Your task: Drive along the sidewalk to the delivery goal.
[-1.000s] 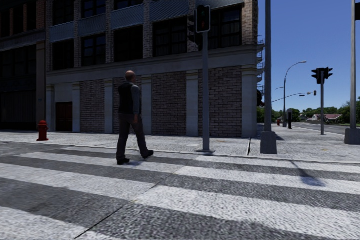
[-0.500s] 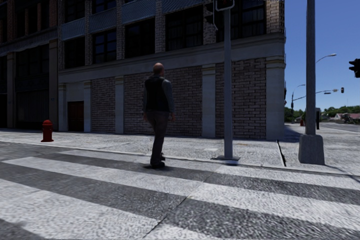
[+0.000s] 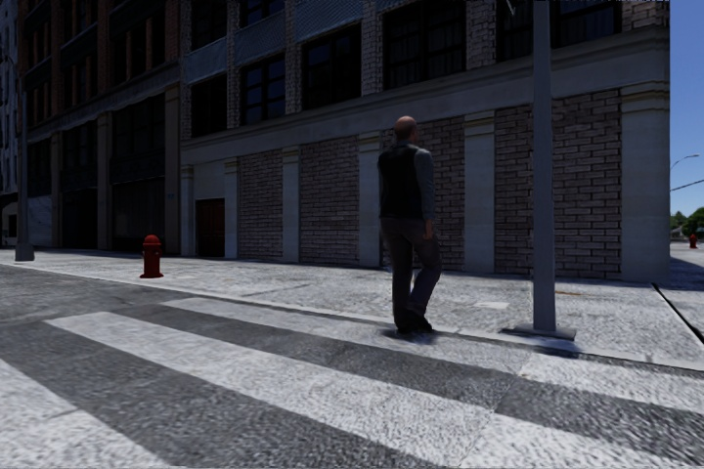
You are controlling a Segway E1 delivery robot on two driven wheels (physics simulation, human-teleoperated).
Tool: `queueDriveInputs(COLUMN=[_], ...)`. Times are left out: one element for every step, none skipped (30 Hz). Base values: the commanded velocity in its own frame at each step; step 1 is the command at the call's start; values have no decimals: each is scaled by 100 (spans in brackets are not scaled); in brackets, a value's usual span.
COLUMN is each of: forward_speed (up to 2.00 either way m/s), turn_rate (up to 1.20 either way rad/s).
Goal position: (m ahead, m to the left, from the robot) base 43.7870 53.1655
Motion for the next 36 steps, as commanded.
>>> queueDriveInputs(forward_speed=[135,135,135,135,136,139,141,141,144,146,150,150,153,159,167,167,177,191,197,197,198,199,199,199,199,199,199,199,199,199,199,199,199,199,199,199], turn_rate=[44,44,44,44,44,44,44,44,44,44,44,44,44,44,44,44,44,38,34,34,33,32,32,32,32,32,32,32,32,30,30,0,0,0,0,0])
